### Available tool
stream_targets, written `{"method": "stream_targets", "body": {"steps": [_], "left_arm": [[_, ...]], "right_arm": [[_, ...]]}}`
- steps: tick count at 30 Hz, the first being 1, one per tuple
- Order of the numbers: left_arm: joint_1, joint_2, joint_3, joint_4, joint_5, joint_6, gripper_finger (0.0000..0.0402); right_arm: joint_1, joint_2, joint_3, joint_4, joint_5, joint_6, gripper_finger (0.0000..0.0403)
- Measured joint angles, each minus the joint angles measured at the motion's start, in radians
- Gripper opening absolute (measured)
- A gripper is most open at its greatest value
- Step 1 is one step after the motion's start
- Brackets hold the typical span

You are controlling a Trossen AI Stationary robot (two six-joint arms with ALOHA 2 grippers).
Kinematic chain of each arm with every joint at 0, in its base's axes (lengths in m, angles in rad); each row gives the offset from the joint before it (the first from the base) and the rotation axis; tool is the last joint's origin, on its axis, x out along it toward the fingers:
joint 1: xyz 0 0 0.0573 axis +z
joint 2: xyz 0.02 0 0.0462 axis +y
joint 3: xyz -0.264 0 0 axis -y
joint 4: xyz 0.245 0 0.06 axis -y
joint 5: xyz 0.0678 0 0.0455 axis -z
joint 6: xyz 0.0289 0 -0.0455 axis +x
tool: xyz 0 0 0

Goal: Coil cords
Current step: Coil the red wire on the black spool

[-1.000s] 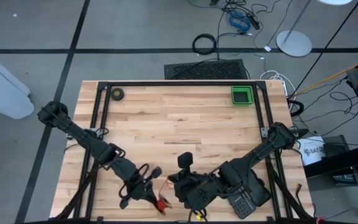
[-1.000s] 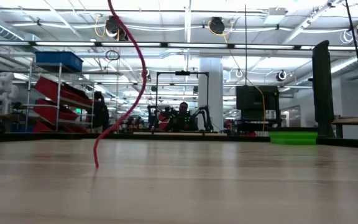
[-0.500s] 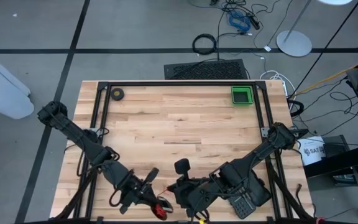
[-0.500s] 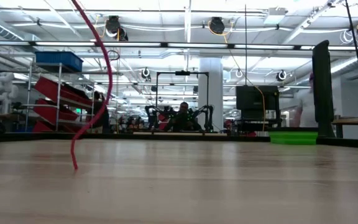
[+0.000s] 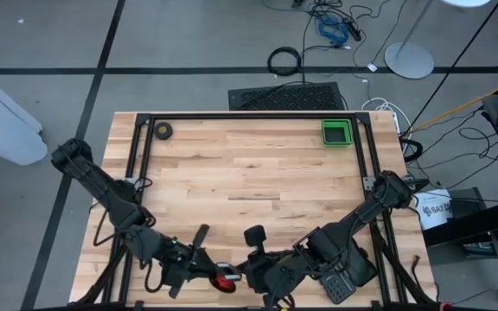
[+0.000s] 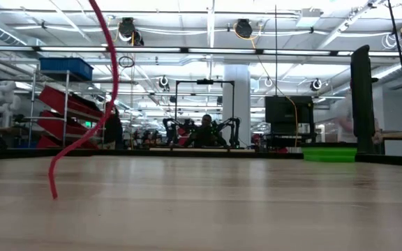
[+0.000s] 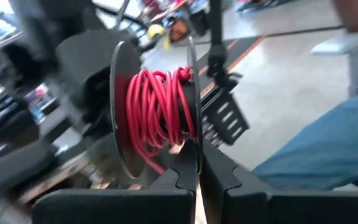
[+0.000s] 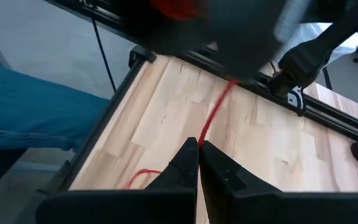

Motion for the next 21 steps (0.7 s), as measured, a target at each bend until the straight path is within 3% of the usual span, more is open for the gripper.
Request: {"method": "stream_targets", "body": {"steps": [9,21], "left_arm": [[-0.024,-0.041,0.000,-0.143,-0.146,-0.063,0.0006],[-0.021,-0.054,0.000,-0.358,-0.163,-0.247,0.0006]], "right_arm": [[0.031,0.000,0.000,-0.025,0.007,0.003,0.0000],[0.017,0.000,-0.001,-0.196,0.000,0.175,0.0012]]}}
